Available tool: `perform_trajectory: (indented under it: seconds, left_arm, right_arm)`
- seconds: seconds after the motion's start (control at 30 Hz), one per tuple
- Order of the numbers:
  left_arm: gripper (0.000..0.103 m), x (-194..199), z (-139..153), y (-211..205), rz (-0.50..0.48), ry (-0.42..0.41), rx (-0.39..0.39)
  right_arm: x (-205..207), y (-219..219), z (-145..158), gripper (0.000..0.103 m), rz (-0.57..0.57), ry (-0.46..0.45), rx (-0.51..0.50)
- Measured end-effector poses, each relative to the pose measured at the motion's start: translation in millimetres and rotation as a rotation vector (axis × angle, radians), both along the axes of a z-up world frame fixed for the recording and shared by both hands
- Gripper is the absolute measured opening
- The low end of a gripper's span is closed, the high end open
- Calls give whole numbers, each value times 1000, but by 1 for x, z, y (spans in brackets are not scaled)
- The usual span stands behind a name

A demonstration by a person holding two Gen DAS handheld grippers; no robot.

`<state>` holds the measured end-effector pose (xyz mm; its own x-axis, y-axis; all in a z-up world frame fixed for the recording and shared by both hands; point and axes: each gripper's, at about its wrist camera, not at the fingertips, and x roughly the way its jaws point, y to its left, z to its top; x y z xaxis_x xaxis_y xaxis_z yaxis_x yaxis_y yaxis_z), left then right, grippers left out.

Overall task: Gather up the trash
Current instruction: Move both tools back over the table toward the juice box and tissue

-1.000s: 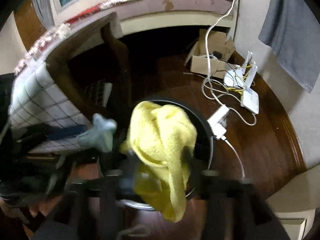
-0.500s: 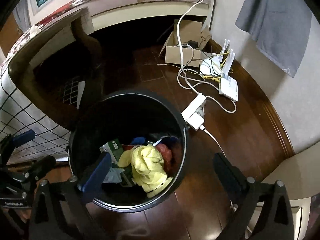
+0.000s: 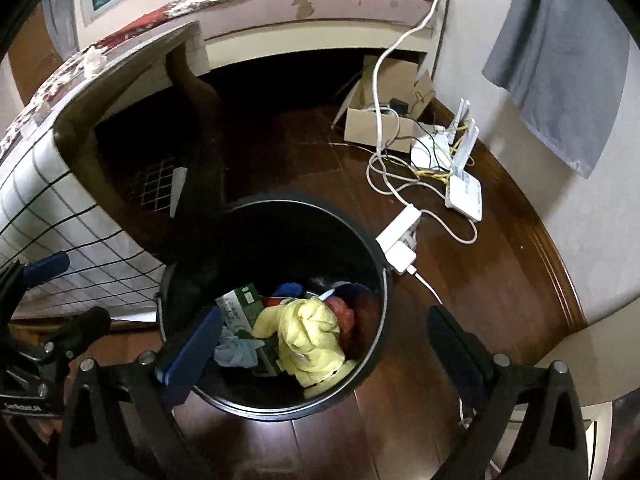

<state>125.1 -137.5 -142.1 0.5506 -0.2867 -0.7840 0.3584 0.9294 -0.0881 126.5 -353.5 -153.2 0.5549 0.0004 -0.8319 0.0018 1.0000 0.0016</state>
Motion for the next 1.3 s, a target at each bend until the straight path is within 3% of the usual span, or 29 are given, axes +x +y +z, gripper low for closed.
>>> perform_trajectory:
  seconds: [0.83,1.3]
  left_arm:
    - [102,-30,63,74,163,-142,-54]
    - [102,-20,88,140,286,-202,-49]
  right_arm:
    - [-22,74,71,102,155,-194,5]
    - [-5,135,106,102,259,-318,35]
